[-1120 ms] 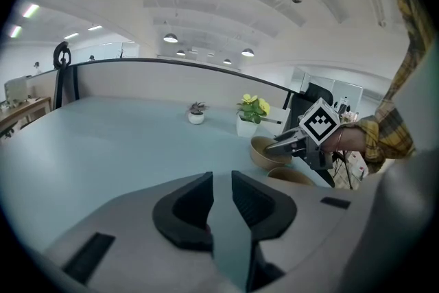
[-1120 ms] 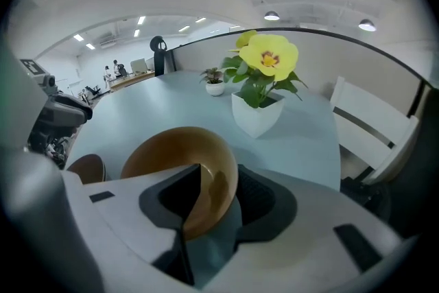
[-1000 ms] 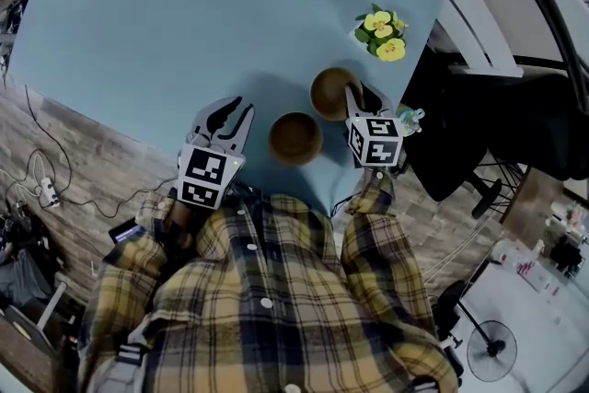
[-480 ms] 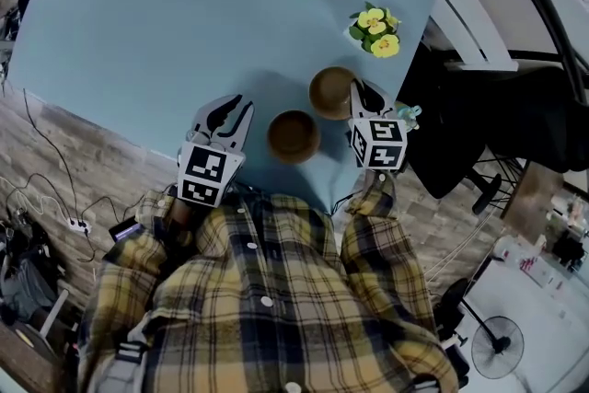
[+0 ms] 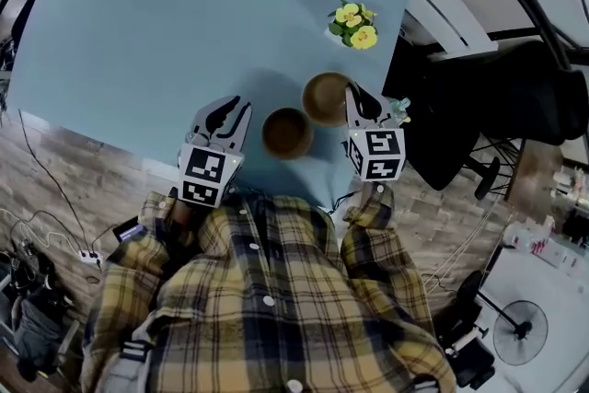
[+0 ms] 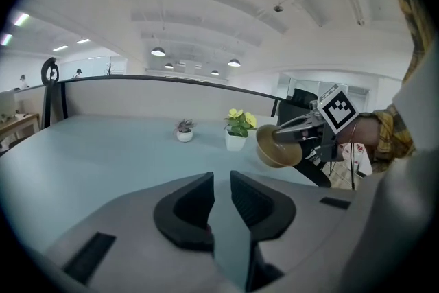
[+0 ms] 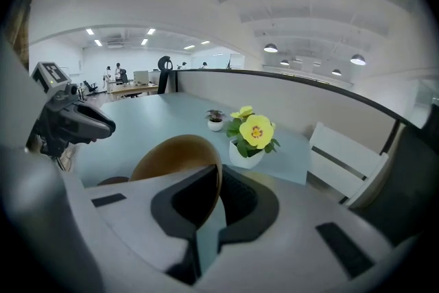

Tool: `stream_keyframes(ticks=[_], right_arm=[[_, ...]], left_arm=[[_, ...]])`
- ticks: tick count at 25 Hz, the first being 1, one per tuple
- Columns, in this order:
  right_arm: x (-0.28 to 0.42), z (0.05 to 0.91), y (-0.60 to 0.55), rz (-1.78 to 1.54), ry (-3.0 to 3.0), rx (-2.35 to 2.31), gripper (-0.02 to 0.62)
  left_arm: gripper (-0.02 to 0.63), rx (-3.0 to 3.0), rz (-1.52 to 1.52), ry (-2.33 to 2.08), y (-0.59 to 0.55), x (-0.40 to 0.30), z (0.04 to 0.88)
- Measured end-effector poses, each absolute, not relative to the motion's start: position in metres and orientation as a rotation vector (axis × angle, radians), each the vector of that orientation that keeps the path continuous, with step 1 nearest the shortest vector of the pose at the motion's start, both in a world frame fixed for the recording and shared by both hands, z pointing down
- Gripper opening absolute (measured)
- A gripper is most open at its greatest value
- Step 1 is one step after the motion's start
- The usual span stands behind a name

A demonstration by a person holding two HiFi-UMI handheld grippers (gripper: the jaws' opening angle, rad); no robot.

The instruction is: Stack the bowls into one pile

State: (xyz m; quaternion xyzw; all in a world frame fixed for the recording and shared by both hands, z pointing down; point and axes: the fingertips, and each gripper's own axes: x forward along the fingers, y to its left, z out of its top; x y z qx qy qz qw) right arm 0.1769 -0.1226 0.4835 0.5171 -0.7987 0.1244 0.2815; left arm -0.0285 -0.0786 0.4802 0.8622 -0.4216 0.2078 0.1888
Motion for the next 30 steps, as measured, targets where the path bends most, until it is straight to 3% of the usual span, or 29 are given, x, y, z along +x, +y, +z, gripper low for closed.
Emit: stream_keyframes(ticks=[9, 30], right_arm=[[0.146, 0.460, -0.083, 0.370, -2.224, 1.399, 0.015], [0.102, 0.528, -0.042, 0.607, -2.211, 1.272, 0.017]], left_arm=[[0.067, 2.493, 0.576, -1.134, -0.072, -0.023, 0.469], [0.067, 2.444, 0.641, -1.066, -0.060, -0.027, 0.494]])
